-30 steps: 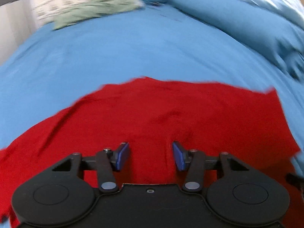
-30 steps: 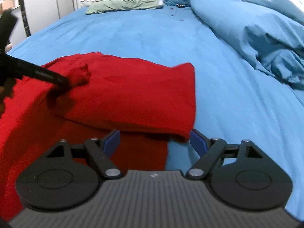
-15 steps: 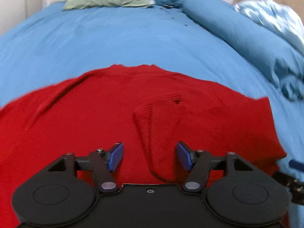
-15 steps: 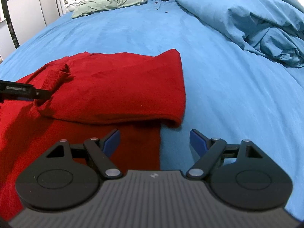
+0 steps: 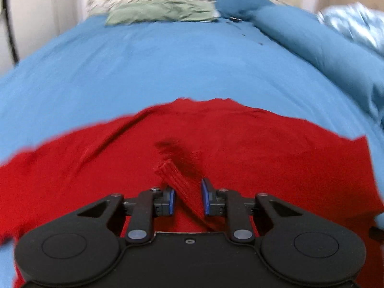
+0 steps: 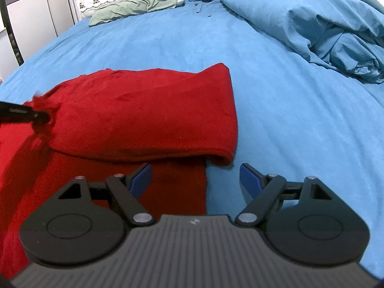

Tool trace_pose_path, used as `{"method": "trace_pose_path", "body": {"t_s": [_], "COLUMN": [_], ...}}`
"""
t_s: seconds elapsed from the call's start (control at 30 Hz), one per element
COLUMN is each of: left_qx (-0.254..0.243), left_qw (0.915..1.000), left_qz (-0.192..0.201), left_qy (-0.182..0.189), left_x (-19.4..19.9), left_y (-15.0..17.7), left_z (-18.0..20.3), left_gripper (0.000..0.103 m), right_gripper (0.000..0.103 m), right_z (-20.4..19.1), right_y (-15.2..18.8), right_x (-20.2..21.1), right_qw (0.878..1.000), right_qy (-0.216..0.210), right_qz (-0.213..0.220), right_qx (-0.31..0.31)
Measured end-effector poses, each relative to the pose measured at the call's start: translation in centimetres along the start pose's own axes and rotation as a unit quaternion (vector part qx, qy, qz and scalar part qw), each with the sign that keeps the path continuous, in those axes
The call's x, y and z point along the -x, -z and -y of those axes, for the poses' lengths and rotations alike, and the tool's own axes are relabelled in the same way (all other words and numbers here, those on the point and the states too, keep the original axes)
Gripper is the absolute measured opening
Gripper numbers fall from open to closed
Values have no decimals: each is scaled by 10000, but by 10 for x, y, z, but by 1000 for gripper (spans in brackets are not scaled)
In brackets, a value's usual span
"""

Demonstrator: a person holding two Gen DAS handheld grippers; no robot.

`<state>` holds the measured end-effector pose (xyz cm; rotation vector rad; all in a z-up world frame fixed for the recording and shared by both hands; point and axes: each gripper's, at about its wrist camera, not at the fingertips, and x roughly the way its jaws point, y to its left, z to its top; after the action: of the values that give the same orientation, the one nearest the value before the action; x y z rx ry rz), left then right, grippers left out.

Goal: Fold small clothes
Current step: 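Grasp the other sleeve with the left gripper and lift it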

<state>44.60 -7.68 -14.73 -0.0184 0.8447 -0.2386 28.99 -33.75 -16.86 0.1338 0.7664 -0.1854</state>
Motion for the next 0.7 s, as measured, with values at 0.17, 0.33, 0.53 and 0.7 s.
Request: {"method": "trace_pose_path", "body": {"t_s": [0.17,0.33,0.53,0.7], "left_qx": [454,550,627,777], "left_qw": [9971,9969,9935,9867], "left_qz": [-84,-25,946,1229], "left_qy": [613,565,4,-730], "left_x": [-1,0,46,66], "left_y": [14,4,-25,-24], "left_z": [-17,-14,-30,-73], "left_gripper": [43,4,4,4], "right_gripper": [96,97,98,98], "right_z": [1,0,-11,-33], "right_y": [0,0,-1,-5], "right_x": [-2,-3,-12,-25], "right_qw": [10000,10000,9992,9954], "right_qy": [-13,32,98,143], "right_qz": [-4,-41,-87,-18], "right_qx": [22,50,389,949]}}
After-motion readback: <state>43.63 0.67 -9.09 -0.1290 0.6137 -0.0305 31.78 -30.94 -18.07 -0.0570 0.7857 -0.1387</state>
